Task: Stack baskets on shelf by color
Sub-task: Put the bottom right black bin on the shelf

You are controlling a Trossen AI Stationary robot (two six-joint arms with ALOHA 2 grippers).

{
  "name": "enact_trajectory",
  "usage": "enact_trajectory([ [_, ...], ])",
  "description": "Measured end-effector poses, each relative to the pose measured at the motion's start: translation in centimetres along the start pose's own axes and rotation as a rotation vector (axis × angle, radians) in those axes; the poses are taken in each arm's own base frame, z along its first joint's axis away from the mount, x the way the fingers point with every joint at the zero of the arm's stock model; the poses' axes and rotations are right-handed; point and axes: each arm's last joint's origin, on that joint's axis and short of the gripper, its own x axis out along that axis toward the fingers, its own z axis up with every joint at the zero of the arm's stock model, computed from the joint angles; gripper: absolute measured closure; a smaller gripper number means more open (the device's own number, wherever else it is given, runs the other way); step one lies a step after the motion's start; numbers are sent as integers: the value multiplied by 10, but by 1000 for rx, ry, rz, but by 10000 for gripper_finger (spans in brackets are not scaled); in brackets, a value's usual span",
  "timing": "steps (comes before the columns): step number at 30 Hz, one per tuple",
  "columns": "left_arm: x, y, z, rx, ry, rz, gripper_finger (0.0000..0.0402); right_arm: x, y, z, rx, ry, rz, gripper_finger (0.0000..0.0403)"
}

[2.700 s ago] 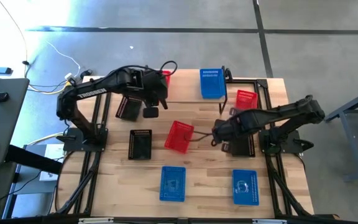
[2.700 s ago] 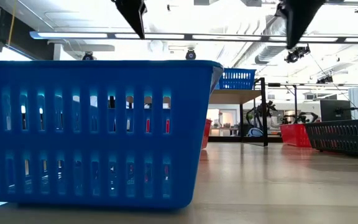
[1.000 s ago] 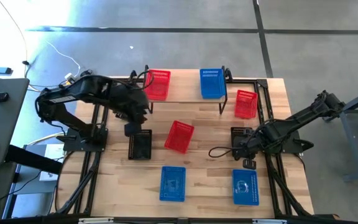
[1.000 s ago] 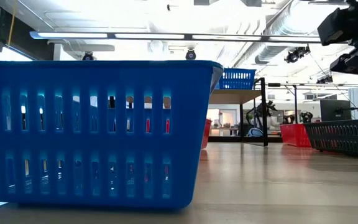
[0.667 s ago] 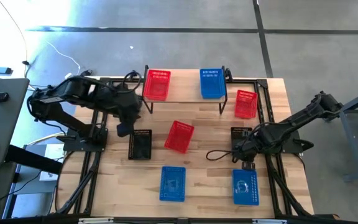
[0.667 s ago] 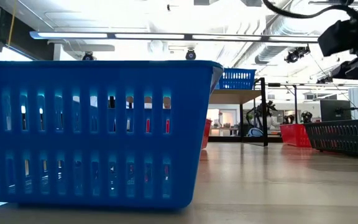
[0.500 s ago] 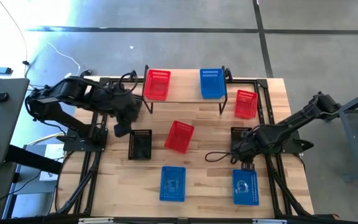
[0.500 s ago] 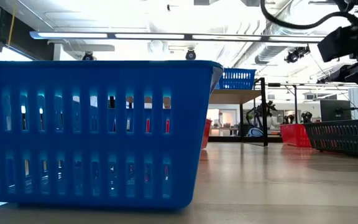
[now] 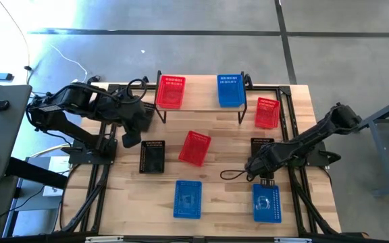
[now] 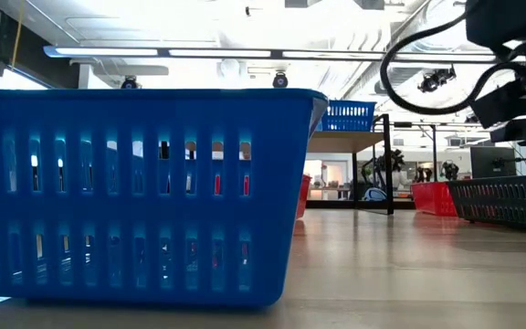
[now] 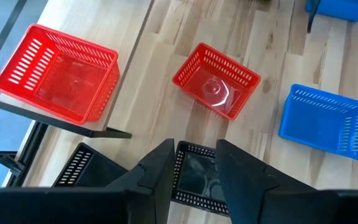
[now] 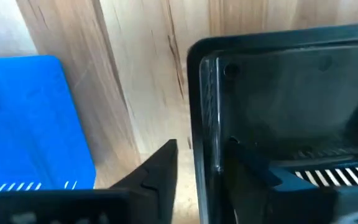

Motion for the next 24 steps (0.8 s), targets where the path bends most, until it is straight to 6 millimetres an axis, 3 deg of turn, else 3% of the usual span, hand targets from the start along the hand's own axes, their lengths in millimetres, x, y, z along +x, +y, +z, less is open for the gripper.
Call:
enact_trajectory([
  [6, 0, 0, -1, 4, 8, 2, 293, -8, 4, 5, 38, -15, 18, 392],
  [24, 0, 1, -2, -17, 20, 24, 293, -96, 28, 37, 70, -288, 78, 402],
])
